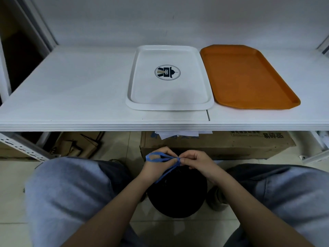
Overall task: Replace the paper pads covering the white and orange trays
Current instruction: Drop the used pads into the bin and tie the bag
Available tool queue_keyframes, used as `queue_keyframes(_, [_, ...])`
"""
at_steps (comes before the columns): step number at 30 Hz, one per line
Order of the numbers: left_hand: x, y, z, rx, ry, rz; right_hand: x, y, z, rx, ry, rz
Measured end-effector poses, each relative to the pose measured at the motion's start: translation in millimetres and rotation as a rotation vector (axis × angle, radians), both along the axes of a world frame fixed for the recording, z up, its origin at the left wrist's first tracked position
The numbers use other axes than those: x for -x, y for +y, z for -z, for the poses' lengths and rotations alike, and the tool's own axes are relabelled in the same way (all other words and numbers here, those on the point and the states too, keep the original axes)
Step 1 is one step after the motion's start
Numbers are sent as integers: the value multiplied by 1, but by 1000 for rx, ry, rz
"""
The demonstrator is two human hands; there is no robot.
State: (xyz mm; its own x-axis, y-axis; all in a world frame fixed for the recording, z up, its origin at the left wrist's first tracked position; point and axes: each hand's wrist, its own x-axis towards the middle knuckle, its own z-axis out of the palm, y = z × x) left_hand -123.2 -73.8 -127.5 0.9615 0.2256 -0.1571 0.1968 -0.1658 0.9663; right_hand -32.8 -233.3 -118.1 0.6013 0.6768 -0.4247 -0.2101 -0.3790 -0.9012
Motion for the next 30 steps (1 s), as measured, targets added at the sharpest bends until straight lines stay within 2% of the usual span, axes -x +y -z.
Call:
queue_keyframes(3, [-1,2,2,55,47,-52,1,6,0,-30,-177,89])
queue_keyframes(5, [0,1,4,-5,39,-131,1,7,-2,20,-361,92])
queue_keyframes(8, [2,-5,3,-130,11,-216,2,5,-4,138,-827,-21])
queue_keyframes(10, [5,-7,2,-133,3,-262,1,2,-1,156,-1164,-98])
queue_keyframes(12, [8,-5,2,-122,15,-288,-1,-1,2,178,-1396,-161])
queue_keyframes(16, [14,1,1,-84,85,-302,-8,-12,8,261,-1557,-168])
queue_keyframes(21, [27,5,4,-239,193,-317,-12,-24,14,351,-1649,-231])
queue_keyframes(23, [28,5,6,-303,216,-312,-13,-25,16,365,-1622,-198])
queue_keyframes(25, [26,3,5,-236,202,-325,-9,-20,20,395,-1518,-90])
queue_keyframes(26, [26,2,5,-165,180,-332,-6,-16,21,419,-1343,12])
queue_keyframes(27, [25,1,4,-109,158,-330,-6,-11,18,422,-1041,107])
queue_keyframes(29, [25,1,3,-30,130,-314,-5,-1,9,256,-308,277])
queue_keyframes(30, [25,1,3,12,124,-310,-7,0,10,153,-99,351])
